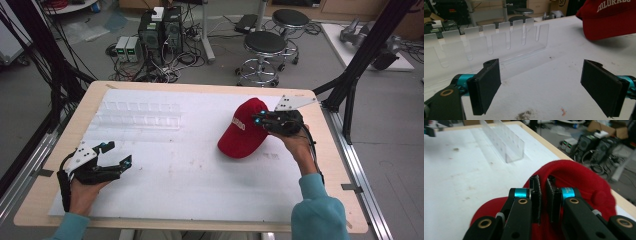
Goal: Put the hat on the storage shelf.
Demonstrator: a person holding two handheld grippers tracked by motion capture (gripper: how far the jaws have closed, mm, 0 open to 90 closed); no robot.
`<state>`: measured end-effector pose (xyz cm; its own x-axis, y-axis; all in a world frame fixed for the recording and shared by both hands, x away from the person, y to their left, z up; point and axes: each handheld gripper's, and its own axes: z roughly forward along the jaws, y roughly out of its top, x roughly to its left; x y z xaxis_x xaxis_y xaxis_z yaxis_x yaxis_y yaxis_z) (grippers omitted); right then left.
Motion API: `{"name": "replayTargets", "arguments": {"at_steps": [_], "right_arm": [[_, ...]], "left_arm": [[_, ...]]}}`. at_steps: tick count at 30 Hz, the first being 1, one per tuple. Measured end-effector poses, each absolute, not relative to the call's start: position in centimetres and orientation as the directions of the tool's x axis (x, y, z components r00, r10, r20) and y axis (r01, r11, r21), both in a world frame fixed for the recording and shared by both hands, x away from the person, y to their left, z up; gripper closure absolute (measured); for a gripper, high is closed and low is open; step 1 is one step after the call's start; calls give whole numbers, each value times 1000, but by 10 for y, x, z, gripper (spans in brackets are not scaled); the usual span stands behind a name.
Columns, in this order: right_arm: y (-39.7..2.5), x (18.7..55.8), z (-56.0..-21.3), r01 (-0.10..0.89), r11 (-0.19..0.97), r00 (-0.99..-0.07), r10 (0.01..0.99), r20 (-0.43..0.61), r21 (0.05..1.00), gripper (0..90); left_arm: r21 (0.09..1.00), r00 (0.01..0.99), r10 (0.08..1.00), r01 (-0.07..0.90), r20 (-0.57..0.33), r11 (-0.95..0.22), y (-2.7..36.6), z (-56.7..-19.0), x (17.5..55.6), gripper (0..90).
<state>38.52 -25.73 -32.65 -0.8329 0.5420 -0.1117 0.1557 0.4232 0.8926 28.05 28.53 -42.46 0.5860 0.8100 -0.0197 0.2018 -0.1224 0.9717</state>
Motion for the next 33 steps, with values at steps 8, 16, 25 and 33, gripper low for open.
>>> {"name": "replayTargets", "arguments": {"at_steps": [8,16,25,33], "right_arm": [[-232,375,-319,89,407,-881,458,-119,909,841],[-212,369,-319,60,422,-900,415,-134,904,841],[-193,361,-315,18,415,-916,371,-151,909,841],[-181,355,-313,1,419,-927,340,-156,908,841]], "left_arm": [[977,624,781,176,-18,-118,278,-405,282,161],[981,684,728,167,-47,-94,267,-379,290,151],[976,789,607,196,-98,-96,244,-352,306,150],[968,830,541,227,-135,-107,223,-328,324,151]]}}
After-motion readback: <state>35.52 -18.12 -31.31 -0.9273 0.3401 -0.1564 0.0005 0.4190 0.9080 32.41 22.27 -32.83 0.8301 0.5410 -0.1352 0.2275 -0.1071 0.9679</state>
